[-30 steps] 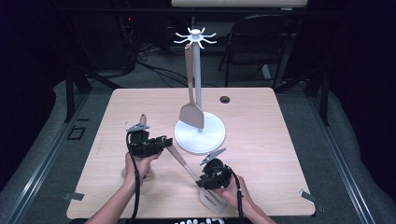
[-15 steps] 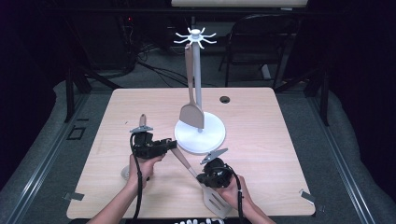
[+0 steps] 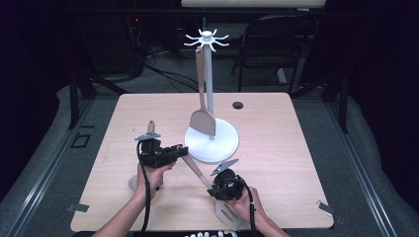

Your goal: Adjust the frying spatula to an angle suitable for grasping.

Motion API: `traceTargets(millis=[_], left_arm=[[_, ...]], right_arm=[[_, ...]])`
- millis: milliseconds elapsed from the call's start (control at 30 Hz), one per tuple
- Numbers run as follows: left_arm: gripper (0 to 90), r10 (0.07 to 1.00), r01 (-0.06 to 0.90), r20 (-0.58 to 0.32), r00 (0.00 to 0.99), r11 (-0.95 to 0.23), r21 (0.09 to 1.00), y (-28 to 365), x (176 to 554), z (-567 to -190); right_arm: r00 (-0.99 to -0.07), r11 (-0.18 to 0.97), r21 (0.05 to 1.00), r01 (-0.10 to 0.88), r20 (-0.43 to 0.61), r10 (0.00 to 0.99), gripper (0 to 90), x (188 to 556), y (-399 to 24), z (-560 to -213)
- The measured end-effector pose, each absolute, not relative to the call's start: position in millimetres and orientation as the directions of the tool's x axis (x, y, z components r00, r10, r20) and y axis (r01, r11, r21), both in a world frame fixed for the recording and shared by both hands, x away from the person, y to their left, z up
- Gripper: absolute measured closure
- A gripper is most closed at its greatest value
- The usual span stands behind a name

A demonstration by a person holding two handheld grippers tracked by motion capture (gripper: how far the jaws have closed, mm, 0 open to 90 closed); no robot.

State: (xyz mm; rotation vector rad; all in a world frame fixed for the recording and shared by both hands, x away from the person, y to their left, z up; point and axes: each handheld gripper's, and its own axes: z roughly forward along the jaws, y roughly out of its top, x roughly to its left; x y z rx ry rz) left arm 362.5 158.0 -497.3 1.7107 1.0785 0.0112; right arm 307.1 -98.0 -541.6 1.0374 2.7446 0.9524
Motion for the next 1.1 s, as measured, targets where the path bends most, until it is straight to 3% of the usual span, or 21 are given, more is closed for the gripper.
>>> traceTargets(millis=[133,500,800,1100], left_arm=[[52.7,0.643,0.639,-0.475,0.601,-0.030,0.769,154,361,-496],[52.8,0.580,0.649,-0.490,0.651,-0.091,0.755,126,351,-507],[67.0,0.552,0.638,-0.498,0.668,-0.081,0.766,118,346,-510],[72.3,0.503,0.625,-0.523,0.688,-0.045,0.779,118,344,-503]], right_arm=[[-0.768,0.574,0.580,0.578,0.150,0.623,77.7,306,-98,-539],[-0.761,0.537,0.624,0.568,0.148,0.632,77.8,307,-104,-528],[-0.762,0.529,0.642,0.555,0.138,0.632,77.9,307,-106,-523],[-0.764,0.510,0.653,0.560,0.168,0.623,75.8,308,-108,-520]])
